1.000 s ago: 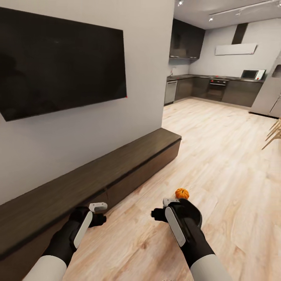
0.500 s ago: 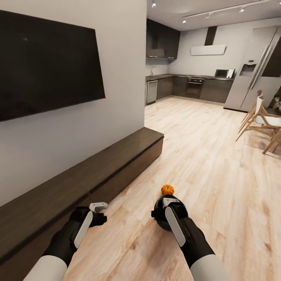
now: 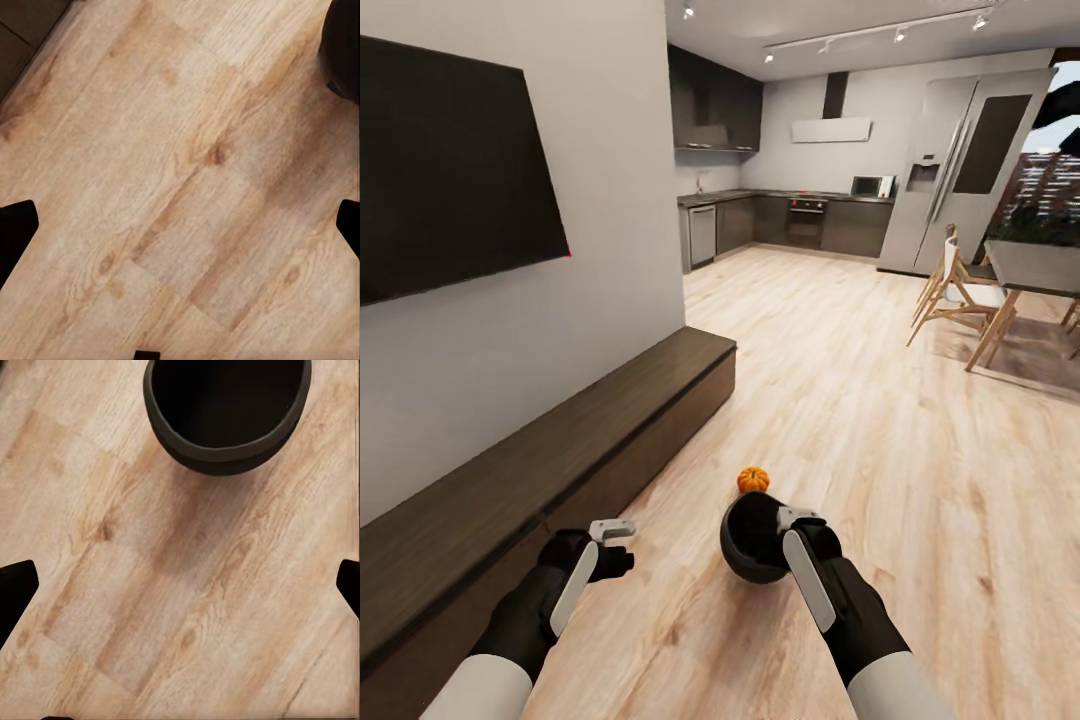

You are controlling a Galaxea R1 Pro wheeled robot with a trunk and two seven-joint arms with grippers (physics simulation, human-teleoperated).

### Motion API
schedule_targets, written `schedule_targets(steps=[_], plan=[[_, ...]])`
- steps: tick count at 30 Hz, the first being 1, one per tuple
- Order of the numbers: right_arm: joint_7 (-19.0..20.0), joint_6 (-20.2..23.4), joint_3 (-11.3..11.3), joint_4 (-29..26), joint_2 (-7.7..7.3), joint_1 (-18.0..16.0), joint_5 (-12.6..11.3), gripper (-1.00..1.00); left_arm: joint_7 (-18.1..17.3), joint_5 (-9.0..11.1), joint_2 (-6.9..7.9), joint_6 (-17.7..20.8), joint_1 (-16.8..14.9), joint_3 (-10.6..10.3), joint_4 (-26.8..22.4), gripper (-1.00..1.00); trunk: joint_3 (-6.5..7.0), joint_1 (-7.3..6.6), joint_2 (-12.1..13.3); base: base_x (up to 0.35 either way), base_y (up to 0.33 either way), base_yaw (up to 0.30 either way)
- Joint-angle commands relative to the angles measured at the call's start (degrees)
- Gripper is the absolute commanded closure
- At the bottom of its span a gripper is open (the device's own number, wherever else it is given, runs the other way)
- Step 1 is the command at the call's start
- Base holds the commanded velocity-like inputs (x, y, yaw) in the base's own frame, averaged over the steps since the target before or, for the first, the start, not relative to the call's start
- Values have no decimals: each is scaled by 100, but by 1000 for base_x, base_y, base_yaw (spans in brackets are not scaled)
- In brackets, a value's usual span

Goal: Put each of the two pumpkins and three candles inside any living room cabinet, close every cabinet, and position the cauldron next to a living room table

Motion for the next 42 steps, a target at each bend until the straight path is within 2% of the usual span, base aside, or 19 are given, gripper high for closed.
schedule_targets(steps=[1,9,32,42], plan=[[-59,8,9,-2,0,-3,-59,-100,56,62,4,17,-1,-7,-8,-100,-5,0,-3,0,-73,-293],[-62,-13,9,-10,0,3,-51,-100,63,61,10,12,-3,-7,-8,-100,-13,0,-3,113,-124,-234],[-58,-11,-4,-46,0,4,-47,-100,63,55,11,12,-3,-7,-8,-100,-14,0,-3,243,-19,-5],[-59,-9,-4,-40,0,4,-50,-100,64,53,11,1,-1,-7,-8,-100,-14,0,-3,187,-158,0]])
